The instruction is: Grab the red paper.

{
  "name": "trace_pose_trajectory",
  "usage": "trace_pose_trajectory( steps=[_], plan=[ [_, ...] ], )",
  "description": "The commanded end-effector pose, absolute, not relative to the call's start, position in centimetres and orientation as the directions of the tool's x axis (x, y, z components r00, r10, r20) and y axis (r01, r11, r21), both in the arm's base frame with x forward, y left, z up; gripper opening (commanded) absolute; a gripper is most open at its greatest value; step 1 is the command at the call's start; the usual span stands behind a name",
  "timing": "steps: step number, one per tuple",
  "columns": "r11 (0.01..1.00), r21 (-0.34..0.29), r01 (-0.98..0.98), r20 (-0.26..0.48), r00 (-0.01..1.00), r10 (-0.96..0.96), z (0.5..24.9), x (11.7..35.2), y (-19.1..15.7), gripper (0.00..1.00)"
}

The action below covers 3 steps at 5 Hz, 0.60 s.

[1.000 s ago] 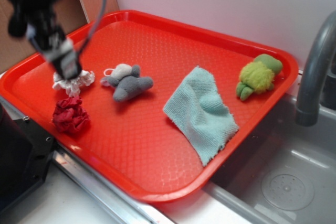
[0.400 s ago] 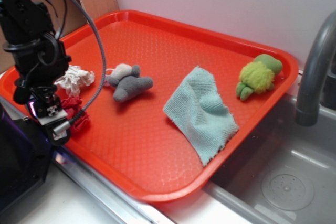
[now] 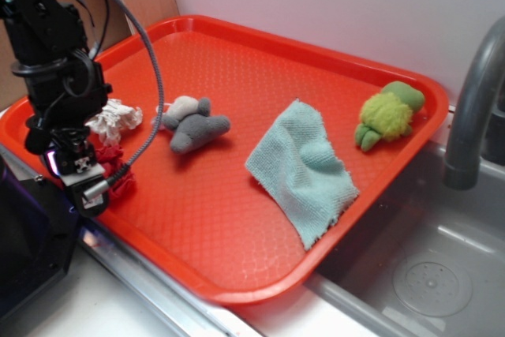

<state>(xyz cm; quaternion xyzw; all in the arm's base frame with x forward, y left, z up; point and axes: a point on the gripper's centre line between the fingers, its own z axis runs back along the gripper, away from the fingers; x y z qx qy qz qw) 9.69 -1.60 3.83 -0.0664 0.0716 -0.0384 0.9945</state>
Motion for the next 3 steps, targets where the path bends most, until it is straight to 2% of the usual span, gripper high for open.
trace_pose_trajectory(
  steps=[1, 2, 3],
  plan=[
    [0.993, -0.113, 0.039, -0.139, 0.989, -0.054, 2.8, 11.4, -1.9, 1.00],
    [0.994, -0.101, 0.037, -0.170, 0.984, -0.054, 1.2, 12.5, -1.9, 1.00],
    [0.998, -0.057, -0.034, -0.212, 0.977, 0.021, 0.3, 13.3, -1.3, 0.00]
  ],
)
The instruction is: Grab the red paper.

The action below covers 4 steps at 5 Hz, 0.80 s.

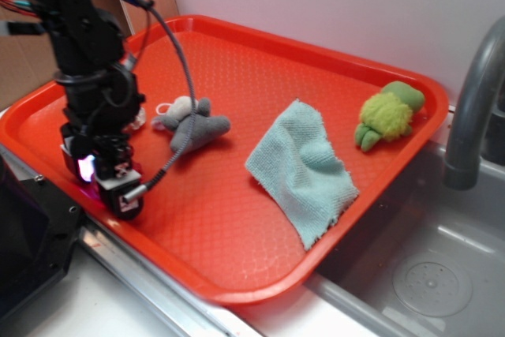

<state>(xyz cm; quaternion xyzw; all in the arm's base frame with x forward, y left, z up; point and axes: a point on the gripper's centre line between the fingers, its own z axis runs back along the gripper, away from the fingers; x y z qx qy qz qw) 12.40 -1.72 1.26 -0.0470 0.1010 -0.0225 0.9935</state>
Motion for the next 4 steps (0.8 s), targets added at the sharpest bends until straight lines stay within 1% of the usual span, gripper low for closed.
trace_pose_trajectory(
  steps=[1, 2, 3, 4],
  plan=[
    [0.997, -0.073, -0.038, -0.188, 0.982, 0.023, 1.8, 13.5, -1.1, 0.00],
    [0.997, -0.041, -0.071, -0.088, 0.994, 0.067, 6.9, 14.4, -0.3, 0.00],
    [0.993, -0.053, -0.106, 0.048, 0.993, 0.108, 12.0, 15.3, 0.8, 0.00],
    [0.991, -0.065, -0.116, 0.125, 0.985, 0.123, 17.0, 16.2, 0.7, 0.00]
  ],
)
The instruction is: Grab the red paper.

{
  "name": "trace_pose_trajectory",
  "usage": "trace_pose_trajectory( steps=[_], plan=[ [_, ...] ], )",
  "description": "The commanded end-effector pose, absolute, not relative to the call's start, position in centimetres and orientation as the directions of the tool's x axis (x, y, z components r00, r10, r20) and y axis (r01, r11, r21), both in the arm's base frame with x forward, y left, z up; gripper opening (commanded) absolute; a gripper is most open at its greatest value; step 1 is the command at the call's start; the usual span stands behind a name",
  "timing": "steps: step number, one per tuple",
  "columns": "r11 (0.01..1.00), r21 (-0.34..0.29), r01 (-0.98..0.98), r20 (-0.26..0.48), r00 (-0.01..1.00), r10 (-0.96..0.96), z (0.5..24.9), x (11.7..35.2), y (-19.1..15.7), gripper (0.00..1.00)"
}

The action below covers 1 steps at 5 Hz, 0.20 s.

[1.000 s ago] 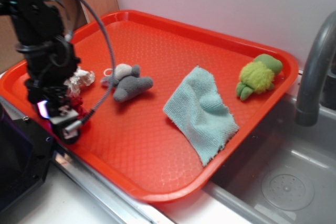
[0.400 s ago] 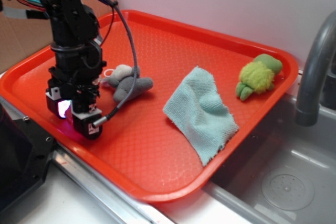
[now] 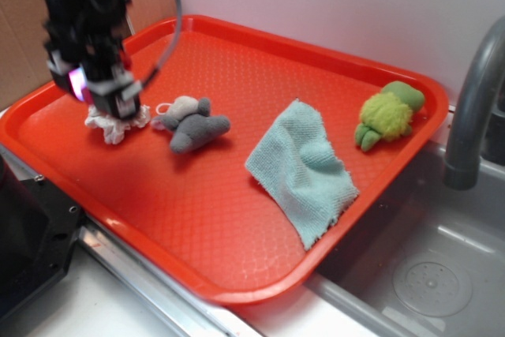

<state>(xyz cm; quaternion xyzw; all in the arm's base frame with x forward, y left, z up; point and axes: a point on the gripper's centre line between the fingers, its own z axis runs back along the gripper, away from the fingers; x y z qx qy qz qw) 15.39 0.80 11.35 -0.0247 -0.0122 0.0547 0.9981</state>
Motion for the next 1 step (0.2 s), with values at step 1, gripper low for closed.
trace_pose_trajectory(
  steps=[1],
  plan=[
    [0.991, -0.061, -0.121, 0.071, 0.990, 0.125, 21.01, 16.60, 0.29, 0.00]
  ],
)
